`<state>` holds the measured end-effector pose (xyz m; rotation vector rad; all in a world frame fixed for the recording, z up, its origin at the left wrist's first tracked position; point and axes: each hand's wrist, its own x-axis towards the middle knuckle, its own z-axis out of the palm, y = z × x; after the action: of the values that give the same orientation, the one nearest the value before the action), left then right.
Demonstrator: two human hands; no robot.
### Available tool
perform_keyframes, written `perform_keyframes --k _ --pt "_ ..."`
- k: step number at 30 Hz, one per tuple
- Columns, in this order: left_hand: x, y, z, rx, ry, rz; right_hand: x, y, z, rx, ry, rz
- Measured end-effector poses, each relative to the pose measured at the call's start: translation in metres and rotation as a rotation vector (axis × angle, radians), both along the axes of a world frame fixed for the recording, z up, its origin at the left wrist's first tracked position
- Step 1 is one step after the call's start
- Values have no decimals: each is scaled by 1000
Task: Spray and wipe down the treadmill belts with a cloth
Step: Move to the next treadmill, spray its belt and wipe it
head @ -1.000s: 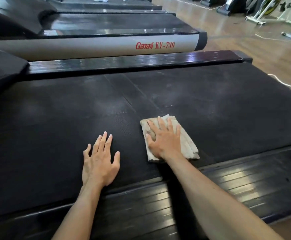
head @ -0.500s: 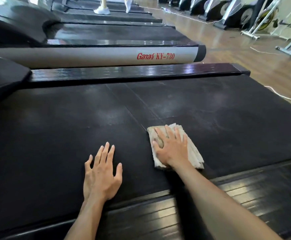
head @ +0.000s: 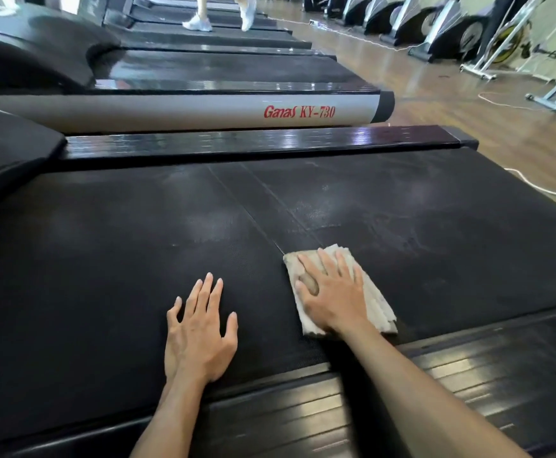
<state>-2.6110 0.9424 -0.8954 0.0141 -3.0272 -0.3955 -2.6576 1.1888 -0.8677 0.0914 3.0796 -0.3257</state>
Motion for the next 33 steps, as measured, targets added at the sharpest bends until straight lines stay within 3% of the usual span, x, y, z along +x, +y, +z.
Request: perform_keyframes --k 3,9,12,17,25,33 --pt "-1 -1 0 10 -5 -6 -17 -27 2 -43 -6 -21" --pt "3 -1 9 18 -23 -20 35 -34 4 -98 15 216" --pt "-6 -4 19 71 -20 -43 41 -5 0 -78 17 100" --pt "-44 -15 24 101 45 -77 -15 -18 4 -47 12 -47" --pt "-69 -36 11 -8 25 -50 20 -15 0 -30 22 221" --pt "-75 -38 3 -67 -1 -63 -52 -17 -1 -15 -24 -89"
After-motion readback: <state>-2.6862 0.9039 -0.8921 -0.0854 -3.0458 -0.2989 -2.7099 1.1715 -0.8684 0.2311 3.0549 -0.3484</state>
